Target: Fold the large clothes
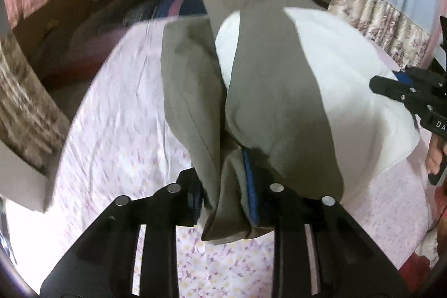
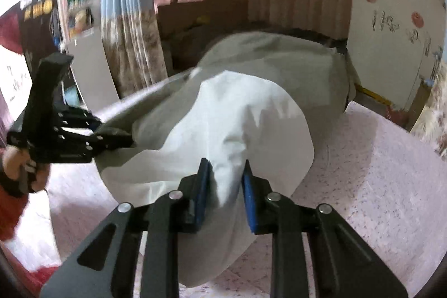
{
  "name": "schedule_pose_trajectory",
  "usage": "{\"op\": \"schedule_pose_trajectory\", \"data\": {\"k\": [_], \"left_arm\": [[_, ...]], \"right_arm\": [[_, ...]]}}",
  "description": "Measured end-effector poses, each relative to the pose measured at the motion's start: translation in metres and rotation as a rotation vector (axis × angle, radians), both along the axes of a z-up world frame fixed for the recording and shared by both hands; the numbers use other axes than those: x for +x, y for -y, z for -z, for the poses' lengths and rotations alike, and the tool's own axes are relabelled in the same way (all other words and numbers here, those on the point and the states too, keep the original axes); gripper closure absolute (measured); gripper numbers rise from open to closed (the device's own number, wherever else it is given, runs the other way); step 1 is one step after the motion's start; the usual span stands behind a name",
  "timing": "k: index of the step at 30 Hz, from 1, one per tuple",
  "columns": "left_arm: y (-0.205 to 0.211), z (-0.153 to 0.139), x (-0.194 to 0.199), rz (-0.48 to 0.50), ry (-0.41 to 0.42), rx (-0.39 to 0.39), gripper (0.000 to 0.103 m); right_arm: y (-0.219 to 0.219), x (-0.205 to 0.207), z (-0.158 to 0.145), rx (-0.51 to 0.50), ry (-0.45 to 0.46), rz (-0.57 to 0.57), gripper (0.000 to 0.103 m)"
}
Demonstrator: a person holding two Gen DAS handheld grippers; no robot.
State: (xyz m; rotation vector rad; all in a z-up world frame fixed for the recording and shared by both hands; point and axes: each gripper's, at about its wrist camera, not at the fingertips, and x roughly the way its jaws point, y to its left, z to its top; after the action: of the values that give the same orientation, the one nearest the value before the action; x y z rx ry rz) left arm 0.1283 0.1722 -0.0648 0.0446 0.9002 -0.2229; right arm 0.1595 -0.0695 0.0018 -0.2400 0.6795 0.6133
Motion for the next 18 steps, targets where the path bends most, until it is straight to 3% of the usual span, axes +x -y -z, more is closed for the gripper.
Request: {"op": "schedule_pose_trajectory", "data": {"k": [3,5,7,9,12,15,18], "left_arm": [[0.002,0.021,0.003,-0.006,-0.003,0.019,0.066],[0.004,0.018,0.005,-0.018,0.001,0.025,0.060],[0.010,0.009,0.001,-0.037,0.032,0.097,0.043],[0.016,-0.003,-0.003,-0.077,0.080,0.170,0.007],[0.017,-0.019,-0.014,-0.073,0.128,0.135,0.003],[0.015,-0.024,-0.019,-0.090,0.130,0.121,0.003],[0.010,-0.025,-0.023,-0.120,0.126,0.125,0.003]], "right_arm": [[-0.002,0.002,0.018,-0.060,-0.015,0.015,0.077],[0.005,-0.002,0.018,-0.051,-0.023,0.034,0.072],[0.013,-0.005,0.007,-0.024,-0.015,0.053,0.061],[0.023,-0.012,-0.006,-0.003,0.016,0.103,0.038],[0.036,-0.020,-0.018,0.060,0.026,0.176,0.021],[0.047,-0.030,-0.014,0.108,-0.014,0.279,0.013],[0.048,-0.031,0.000,0.130,-0.066,0.347,0.012]]}}
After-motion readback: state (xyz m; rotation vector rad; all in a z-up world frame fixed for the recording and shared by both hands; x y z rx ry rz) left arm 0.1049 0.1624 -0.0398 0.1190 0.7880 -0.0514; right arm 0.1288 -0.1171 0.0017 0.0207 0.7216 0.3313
